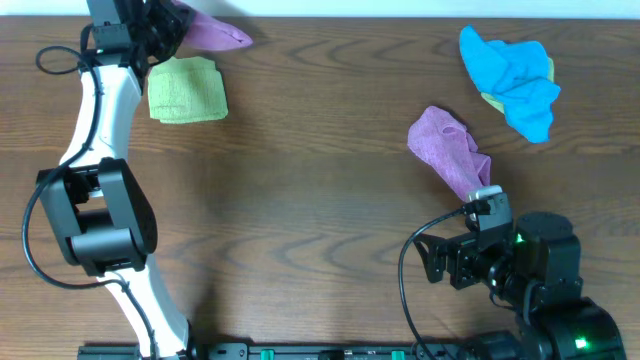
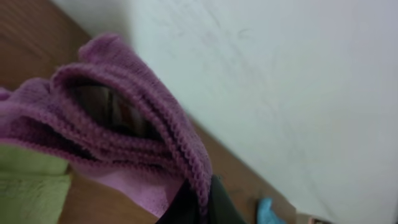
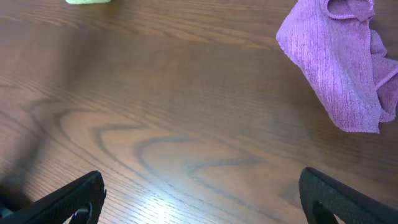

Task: Fold the cloth
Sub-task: 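Carry the folded purple towel with the left gripper onto the green towel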

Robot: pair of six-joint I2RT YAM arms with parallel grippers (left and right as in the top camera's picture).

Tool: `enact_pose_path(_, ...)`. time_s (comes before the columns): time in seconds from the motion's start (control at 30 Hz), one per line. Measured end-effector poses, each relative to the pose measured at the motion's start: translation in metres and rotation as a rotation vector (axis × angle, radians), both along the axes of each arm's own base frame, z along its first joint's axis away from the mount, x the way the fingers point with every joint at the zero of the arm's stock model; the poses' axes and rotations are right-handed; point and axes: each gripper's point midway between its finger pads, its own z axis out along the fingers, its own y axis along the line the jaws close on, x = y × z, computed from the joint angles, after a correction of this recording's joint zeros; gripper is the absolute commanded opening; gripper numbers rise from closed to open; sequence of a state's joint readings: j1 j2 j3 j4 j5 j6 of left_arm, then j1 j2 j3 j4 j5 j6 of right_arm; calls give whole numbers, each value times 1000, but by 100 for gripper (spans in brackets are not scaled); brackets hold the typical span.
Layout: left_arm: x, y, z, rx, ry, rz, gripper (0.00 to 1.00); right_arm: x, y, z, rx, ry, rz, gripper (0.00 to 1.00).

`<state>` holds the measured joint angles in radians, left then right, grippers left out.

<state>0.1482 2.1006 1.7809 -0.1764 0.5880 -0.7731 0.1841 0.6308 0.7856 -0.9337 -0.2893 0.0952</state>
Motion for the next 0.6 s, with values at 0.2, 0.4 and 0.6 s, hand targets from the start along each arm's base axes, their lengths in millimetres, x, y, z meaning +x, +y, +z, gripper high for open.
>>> enact_pose_path(0.2,-8,1,-11,37,38,-25,5,0,0,0,0,0,0,99)
enact_pose_path(0.4,-16,8,-23,77,83,-28,6,0,0,0,0,1,0,99)
enact_pose_path(0.6,-26,16,-39,148,140,-30,6,0,0,0,0,1,0,99)
